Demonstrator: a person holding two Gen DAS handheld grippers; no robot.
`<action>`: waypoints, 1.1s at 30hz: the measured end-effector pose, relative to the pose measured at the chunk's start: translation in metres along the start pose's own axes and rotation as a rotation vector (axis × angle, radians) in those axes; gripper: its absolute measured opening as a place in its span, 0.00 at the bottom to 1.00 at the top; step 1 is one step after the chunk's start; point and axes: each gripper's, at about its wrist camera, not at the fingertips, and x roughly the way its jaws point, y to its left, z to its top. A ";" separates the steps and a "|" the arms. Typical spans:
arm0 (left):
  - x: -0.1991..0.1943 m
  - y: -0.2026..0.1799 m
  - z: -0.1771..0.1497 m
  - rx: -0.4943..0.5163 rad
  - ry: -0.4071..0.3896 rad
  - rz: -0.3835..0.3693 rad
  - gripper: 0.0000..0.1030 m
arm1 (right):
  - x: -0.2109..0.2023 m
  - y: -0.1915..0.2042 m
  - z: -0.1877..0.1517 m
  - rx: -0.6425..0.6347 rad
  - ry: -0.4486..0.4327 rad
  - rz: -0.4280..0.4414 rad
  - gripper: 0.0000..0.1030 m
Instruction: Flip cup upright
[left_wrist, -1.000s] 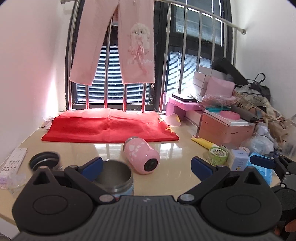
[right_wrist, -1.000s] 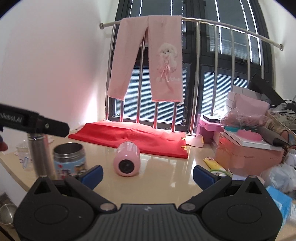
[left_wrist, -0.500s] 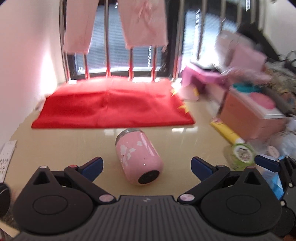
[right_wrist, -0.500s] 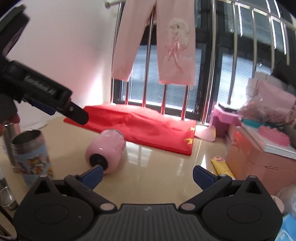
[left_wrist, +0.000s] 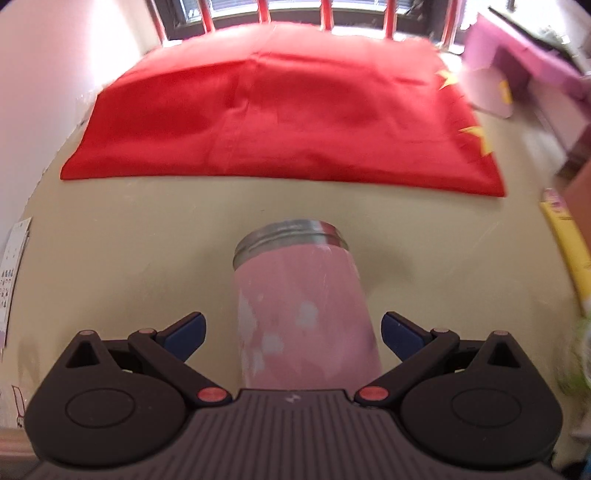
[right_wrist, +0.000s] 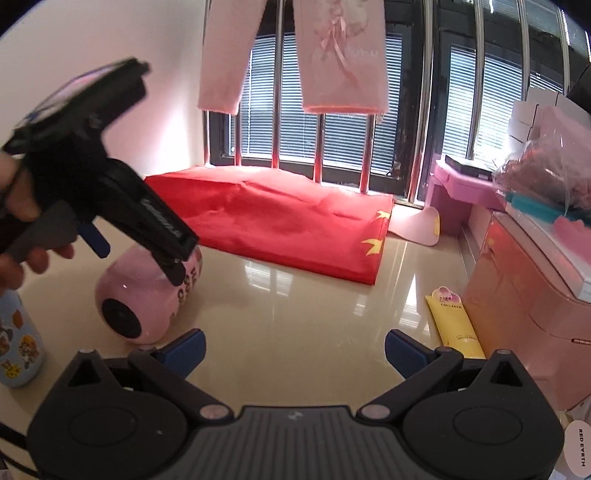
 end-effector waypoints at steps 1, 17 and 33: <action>0.011 0.001 0.004 0.000 0.037 0.002 0.97 | 0.001 -0.001 -0.002 0.003 0.006 0.005 1.00; -0.075 -0.001 -0.062 0.385 -0.005 -0.190 0.83 | -0.089 0.030 -0.023 -0.012 0.003 -0.075 1.00; -0.087 -0.049 -0.180 0.937 0.052 -0.159 0.84 | -0.168 0.051 -0.086 0.072 0.095 -0.206 1.00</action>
